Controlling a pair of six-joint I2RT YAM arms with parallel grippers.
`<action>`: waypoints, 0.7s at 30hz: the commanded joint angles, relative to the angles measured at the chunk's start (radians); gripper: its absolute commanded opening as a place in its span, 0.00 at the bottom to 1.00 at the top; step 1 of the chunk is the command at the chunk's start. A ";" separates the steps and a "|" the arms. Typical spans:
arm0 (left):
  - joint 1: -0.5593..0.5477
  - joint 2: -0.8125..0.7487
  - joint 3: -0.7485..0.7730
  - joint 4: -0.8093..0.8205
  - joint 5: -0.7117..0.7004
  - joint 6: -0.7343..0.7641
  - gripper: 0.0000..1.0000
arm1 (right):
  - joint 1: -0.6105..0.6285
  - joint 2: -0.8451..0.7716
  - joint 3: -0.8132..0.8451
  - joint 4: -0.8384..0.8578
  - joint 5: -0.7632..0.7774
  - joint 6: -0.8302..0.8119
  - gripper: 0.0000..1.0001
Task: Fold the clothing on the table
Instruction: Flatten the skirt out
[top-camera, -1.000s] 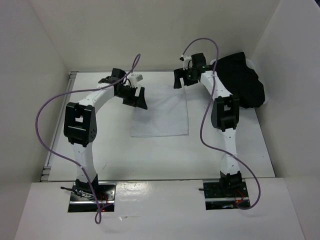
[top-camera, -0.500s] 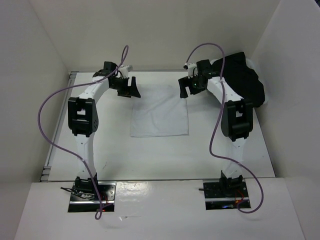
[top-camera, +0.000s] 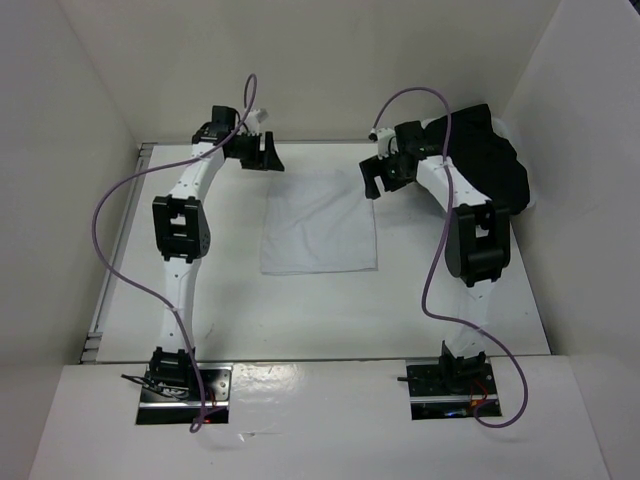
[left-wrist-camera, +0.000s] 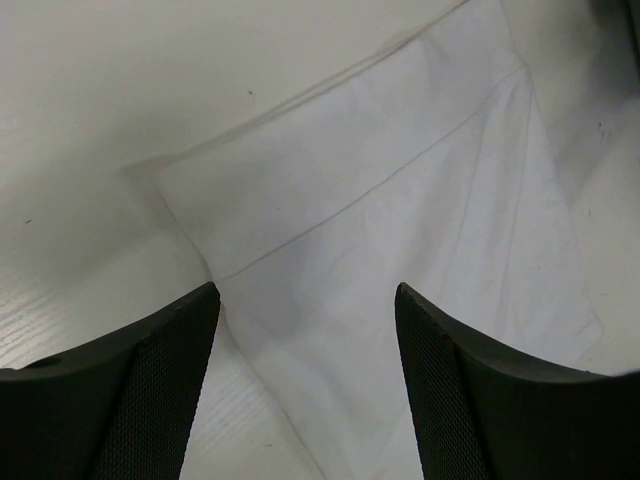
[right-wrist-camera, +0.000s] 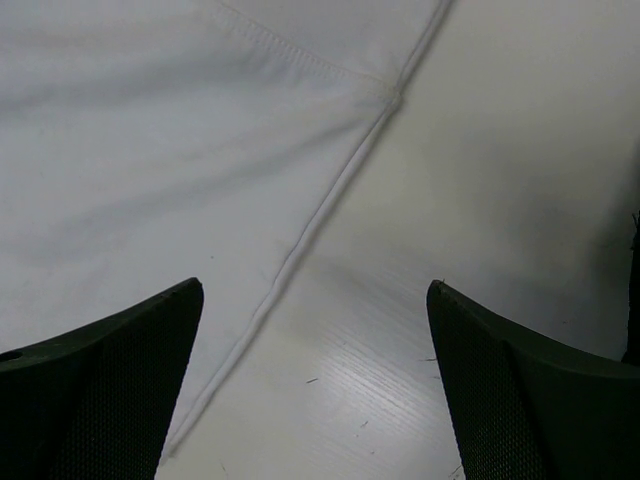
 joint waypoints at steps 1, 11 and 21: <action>-0.001 0.070 0.073 -0.056 -0.027 -0.012 0.77 | 0.000 -0.038 0.020 0.022 0.023 -0.018 0.96; -0.001 0.170 0.197 -0.067 -0.074 -0.012 0.75 | 0.000 0.020 0.088 -0.010 0.032 -0.027 0.96; -0.001 0.233 0.260 -0.067 -0.076 -0.012 0.70 | 0.000 0.048 0.106 -0.019 0.060 -0.045 0.96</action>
